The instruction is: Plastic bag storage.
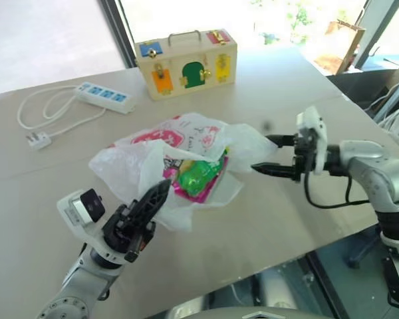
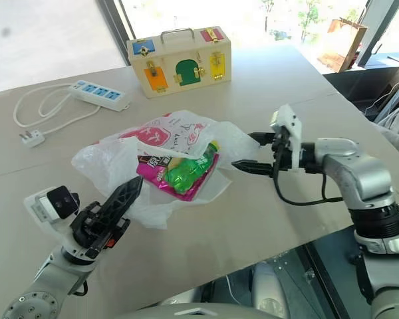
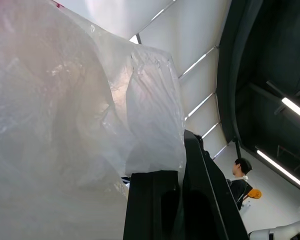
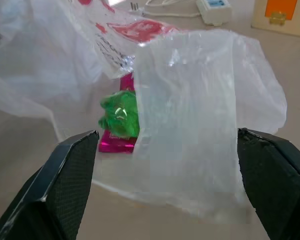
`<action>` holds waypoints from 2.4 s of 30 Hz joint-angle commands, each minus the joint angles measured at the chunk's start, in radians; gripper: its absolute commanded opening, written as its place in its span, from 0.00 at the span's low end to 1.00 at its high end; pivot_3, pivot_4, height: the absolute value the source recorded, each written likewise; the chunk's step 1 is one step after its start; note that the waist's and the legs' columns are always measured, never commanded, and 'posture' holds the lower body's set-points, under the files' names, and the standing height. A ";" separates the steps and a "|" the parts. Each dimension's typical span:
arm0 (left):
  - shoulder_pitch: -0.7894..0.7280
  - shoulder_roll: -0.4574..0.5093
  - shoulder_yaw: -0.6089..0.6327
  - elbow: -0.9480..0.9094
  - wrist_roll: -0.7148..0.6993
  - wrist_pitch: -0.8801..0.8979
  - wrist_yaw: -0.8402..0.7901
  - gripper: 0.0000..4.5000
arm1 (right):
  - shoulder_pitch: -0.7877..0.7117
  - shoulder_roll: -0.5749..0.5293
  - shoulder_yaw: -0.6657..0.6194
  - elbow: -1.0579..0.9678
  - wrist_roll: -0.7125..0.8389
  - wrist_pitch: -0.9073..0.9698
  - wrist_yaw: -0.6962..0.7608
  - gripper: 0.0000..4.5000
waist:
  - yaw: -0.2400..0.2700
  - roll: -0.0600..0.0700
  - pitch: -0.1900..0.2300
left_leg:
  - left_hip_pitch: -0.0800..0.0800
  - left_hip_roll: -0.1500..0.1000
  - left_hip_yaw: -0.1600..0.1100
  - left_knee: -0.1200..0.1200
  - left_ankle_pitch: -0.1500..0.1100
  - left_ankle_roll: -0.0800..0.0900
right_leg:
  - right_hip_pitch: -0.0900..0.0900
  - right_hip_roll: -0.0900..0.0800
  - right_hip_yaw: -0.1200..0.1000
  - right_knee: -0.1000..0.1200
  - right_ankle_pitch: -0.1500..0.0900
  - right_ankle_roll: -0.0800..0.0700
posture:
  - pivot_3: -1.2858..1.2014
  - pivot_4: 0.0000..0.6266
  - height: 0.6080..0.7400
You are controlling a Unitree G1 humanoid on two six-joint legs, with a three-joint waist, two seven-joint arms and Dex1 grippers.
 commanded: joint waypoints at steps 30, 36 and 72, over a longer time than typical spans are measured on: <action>-1.507 0.275 0.098 0.884 0.165 0.028 0.121 0.00 | -0.790 0.156 -0.573 0.682 0.372 0.000 -0.384 0.01 | -0.040 -0.003 0.004 | -0.019 -0.011 -0.015 0.012 0.002 -0.002 | -0.017 -0.016 -0.046 0.010 0.004 -0.005 | 0.52 0.24 1.00; -1.516 0.243 0.106 0.968 0.259 0.064 0.061 0.00 | -0.755 0.144 -0.552 0.677 0.360 0.023 -0.346 0.01 | -0.074 -0.003 0.004 | -0.017 -0.024 -0.021 0.018 -0.004 0.008 | -0.024 -0.035 -0.044 0.016 0.004 -0.005 | 0.52 0.24 1.00; 0.220 0.141 0.290 0.071 0.725 0.035 -0.123 0.99 | 0.350 -0.095 -0.216 0.289 -0.105 -0.463 0.071 1.00 | 0.019 0.000 0.003 | 0.017 -0.039 -0.033 0.016 -0.006 0.010 | 0.002 -0.031 -0.021 0.008 0.016 0.005 | 0.52 0.24 1.00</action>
